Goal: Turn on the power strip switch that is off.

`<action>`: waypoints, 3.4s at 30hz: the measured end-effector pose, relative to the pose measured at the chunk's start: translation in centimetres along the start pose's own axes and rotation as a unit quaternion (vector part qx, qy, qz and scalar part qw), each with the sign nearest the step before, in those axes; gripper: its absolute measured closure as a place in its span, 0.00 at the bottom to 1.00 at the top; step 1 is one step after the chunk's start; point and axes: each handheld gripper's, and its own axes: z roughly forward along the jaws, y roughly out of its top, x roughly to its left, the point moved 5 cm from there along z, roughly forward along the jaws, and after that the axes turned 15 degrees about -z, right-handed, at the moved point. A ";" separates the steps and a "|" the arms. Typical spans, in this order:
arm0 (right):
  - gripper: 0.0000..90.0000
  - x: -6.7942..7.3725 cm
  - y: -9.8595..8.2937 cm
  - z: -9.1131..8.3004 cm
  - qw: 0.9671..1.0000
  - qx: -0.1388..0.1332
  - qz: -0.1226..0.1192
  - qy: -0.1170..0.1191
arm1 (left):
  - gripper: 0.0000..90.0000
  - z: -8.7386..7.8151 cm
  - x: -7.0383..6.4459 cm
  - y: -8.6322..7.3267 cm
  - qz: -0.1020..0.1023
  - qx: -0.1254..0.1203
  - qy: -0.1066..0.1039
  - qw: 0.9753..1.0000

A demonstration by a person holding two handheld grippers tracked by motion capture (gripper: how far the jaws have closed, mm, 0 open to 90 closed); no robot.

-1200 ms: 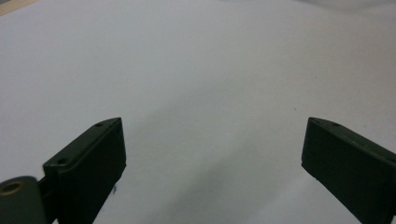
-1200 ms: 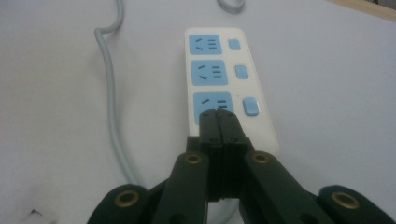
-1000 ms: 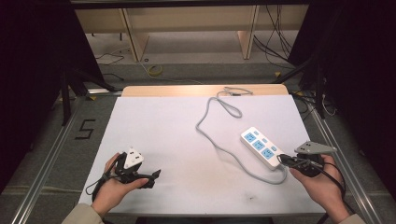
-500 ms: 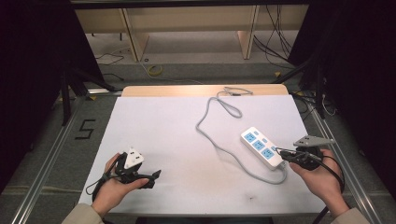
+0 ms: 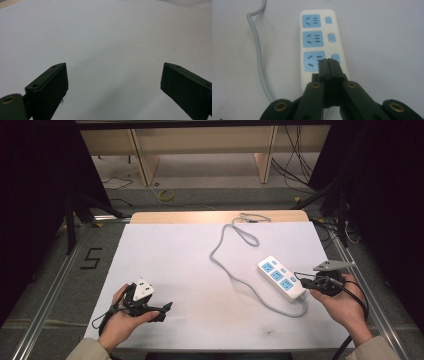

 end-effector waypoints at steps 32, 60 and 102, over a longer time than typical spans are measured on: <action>1.00 -1.5 1.4 1.1 0.999 0.029 0.012 0.007 | 0.08 0.0 0.0 0.0 -0.001 0.000 -0.001 1.000; 1.00 -2.4 2.4 2.0 0.998 0.056 0.016 0.018 | 0.08 0.1 -0.1 0.1 0.001 -0.001 -0.002 1.000; 1.00 -2.6 2.8 5.1 0.993 0.112 0.003 0.044 | 0.09 0.2 -0.3 0.2 0.003 0.000 -0.003 1.000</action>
